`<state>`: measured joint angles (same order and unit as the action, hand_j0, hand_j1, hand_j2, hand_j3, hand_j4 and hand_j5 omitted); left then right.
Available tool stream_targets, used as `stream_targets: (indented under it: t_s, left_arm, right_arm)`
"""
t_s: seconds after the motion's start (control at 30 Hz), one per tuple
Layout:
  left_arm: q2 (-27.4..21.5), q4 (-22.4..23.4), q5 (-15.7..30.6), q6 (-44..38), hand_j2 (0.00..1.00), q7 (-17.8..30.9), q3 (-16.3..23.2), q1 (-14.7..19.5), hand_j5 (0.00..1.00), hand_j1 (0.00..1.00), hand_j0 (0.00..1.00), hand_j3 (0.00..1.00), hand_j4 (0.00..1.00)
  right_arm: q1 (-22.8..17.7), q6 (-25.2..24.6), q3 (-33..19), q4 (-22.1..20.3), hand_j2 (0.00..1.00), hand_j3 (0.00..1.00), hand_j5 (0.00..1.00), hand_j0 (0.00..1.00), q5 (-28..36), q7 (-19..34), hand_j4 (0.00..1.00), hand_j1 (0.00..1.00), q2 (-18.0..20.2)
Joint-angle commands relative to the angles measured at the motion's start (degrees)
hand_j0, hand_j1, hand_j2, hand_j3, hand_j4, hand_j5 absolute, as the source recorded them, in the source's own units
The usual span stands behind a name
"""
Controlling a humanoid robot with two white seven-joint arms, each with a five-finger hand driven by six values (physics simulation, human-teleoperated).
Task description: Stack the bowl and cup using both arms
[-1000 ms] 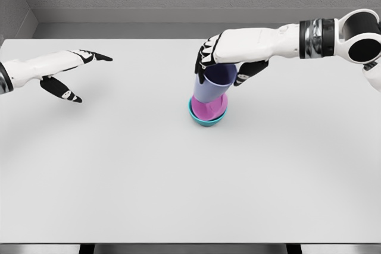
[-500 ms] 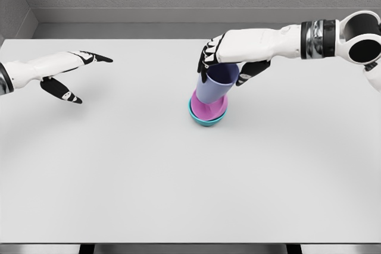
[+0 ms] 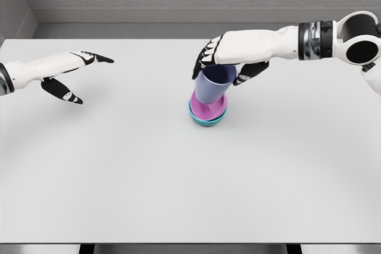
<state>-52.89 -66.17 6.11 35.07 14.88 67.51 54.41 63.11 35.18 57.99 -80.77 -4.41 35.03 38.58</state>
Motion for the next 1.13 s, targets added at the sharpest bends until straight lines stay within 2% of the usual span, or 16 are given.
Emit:
stream_targets:
  t_s: [0.0, 0.23, 0.3, 0.37, 0.5, 0.57, 0.63, 0.67, 0.7, 0.73, 0.77, 0.9, 1.1]
  left_arm:
    - [0.0, 0.0, 0.4, -0.1, 1.00, 0.0, -0.1, 0.0, 1.00, 1.00, 1.00, 1.00, 1.00]
    - [0.0, 0.0, 0.4, -0.1, 1.00, 0.0, 0.0, 0.0, 1.00, 1.00, 1.00, 1.00, 1.00]
    - [0.0, 0.0, 0.4, -0.1, 1.00, 0.0, -0.1, 0.0, 1.00, 1.00, 1.00, 1.00, 1.00]
    - [0.0, 0.0, 0.4, -0.1, 1.00, 0.0, -0.1, 0.0, 1.00, 1.00, 1.00, 1.00, 1.00]
    - [0.0, 0.0, 0.4, -0.1, 1.00, 0.0, 0.0, 0.0, 1.00, 1.00, 1.00, 1.00, 1.00]
    - [0.0, 0.0, 0.4, -0.1, 1.00, 0.0, 0.0, 0.0, 1.00, 1.00, 1.00, 1.00, 1.00]
    - [0.0, 0.0, 0.4, -0.1, 1.00, 0.0, 0.0, 0.0, 1.00, 1.00, 1.00, 1.00, 1.00]
    - [0.0, 0.0, 0.4, -0.1, 1.00, 0.0, 0.1, 0.0, 1.00, 1.00, 1.00, 1.00, 1.00]
    - [0.0, 0.0, 0.4, -0.1, 1.00, 0.0, 0.1, 0.0, 1.00, 1.00, 1.00, 1.00, 1.00]
    - [0.0, 0.0, 0.4, -0.1, 1.00, 0.0, 0.1, 0.0, 1.00, 1.00, 1.00, 1.00, 1.00]
    - [0.0, 0.0, 0.4, -0.1, 1.00, 0.0, 0.2, 0.0, 1.00, 1.00, 1.00, 1.00, 1.00]
    - [0.0, 0.0, 0.4, -0.1, 1.00, 0.0, 0.2, 0.0, 1.00, 1.00, 1.00, 1.00, 1.00]
    - [0.0, 0.0, 0.4, -0.1, 1.00, 0.0, 0.2, 0.0, 1.00, 1.00, 1.00, 1.00, 1.00]
  right_arm:
    - [0.0, -0.2, -0.1, 0.0, 0.86, 0.86, 0.86, 0.86, 0.2, 0.0, 0.86, 0.86, -0.1]
    - [-0.1, -0.2, -0.1, 0.1, 0.91, 0.91, 0.91, 0.91, 0.1, 0.0, 0.91, 0.91, -0.1]
    - [-0.1, -0.2, -0.2, 0.1, 0.97, 0.97, 0.97, 0.97, -0.2, 0.0, 0.97, 0.97, -0.1]
    - [-0.2, -0.2, -0.2, 0.2, 1.00, 1.00, 1.00, 1.00, -0.2, 0.0, 1.00, 1.00, 0.0]
    - [-1.0, -0.2, -0.3, 0.2, 1.00, 1.00, 1.00, 1.00, -0.2, 0.0, 1.00, 1.00, 0.2]
    - [-2.3, -0.2, -2.6, 0.2, 1.00, 1.00, 1.00, 1.00, 0.7, 0.0, 1.00, 1.00, 1.2]
    - [-2.6, -0.2, -5.3, 0.2, 1.00, 1.00, 1.00, 1.00, 2.1, 0.0, 1.00, 1.00, 4.8]
    - [-3.6, -0.2, -5.9, 0.5, 1.00, 1.00, 1.00, 1.00, 5.4, 0.0, 1.00, 1.00, 6.9]
    - [-4.7, -0.2, -7.6, 1.9, 1.00, 1.00, 1.00, 1.00, 8.6, 0.0, 1.00, 1.00, 9.4]
    - [-7.7, -0.2, -10.2, 5.4, 1.00, 1.00, 1.00, 1.00, 12.4, 0.0, 1.00, 1.00, 10.9]
    - [-9.8, -0.2, -11.8, 7.7, 1.00, 1.00, 1.00, 1.00, 13.8, 0.0, 1.00, 1.00, 11.4]
    - [-10.9, -0.2, -12.1, 17.0, 1.00, 1.00, 1.00, 1.00, 15.0, 0.0, 1.00, 1.00, 12.5]
    - [-12.2, -0.2, -12.1, 16.6, 1.00, 1.00, 1.00, 1.00, 14.9, 0.0, 1.00, 1.00, 13.5]
